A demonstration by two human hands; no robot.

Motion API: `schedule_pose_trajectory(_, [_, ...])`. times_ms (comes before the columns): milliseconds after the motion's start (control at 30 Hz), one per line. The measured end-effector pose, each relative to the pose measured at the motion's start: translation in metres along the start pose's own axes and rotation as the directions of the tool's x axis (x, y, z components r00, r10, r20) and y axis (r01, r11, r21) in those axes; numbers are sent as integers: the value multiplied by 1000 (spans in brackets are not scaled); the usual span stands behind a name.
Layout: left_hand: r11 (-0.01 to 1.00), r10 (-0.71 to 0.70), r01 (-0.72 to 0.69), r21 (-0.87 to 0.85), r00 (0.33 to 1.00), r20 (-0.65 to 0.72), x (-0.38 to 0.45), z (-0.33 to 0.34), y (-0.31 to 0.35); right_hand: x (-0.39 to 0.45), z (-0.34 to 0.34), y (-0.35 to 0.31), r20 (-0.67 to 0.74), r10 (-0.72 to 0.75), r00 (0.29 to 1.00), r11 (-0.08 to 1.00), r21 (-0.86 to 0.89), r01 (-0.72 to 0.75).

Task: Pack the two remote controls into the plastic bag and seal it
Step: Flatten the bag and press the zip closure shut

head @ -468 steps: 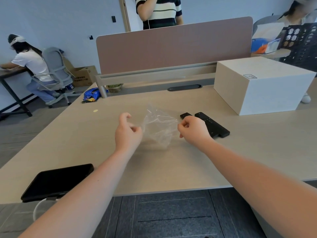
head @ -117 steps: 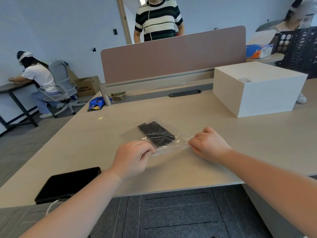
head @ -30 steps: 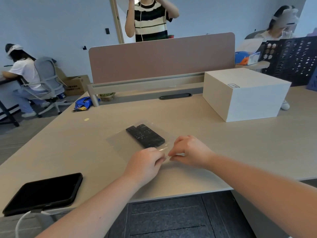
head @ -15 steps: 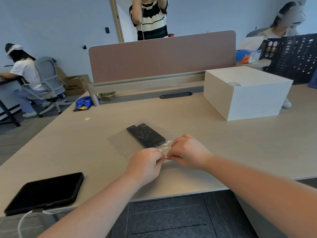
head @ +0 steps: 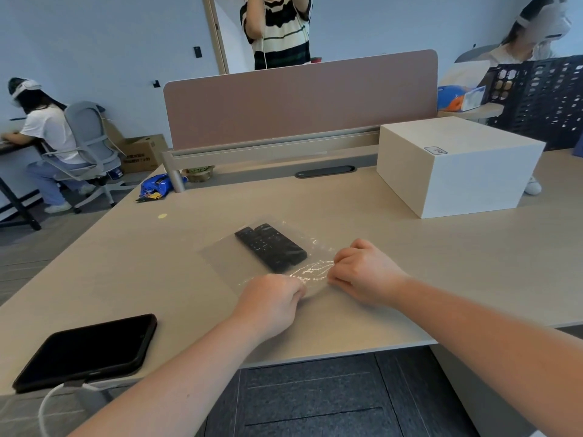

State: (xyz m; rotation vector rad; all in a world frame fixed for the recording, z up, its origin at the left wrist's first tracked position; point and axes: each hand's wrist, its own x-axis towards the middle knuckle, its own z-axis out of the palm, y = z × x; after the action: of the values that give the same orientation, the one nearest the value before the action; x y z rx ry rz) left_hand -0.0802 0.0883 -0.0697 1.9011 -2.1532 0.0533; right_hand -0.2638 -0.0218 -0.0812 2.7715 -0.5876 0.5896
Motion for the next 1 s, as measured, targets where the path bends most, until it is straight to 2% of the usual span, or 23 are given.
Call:
schedule_pose_trajectory(133, [999,-11,11,39,1000,-15,-1,1,-2,-6,1,9,35,44,998,998,-39,-42])
schedule_pose_trajectory(400, [998,32,-32,-47,999,-12,-4,6,-11,-9,4,15,90,87,992,990,-115,-76])
schedule_pose_trajectory(600, [999,51,-51,3,998,22,-4,11,-8,-9,9,17,160,125,979,975,-204,-91])
schedule_pose_trajectory(867, [993,96,-92,77,994,-52,-12,-4,-3,-18,12,31,186,191,964,955,-263,-138])
schedule_pose_trajectory(1000, [994,107,-105,28,991,-84,-15,-2,-8,-16,9,29,212,248,945,949,-249,-194])
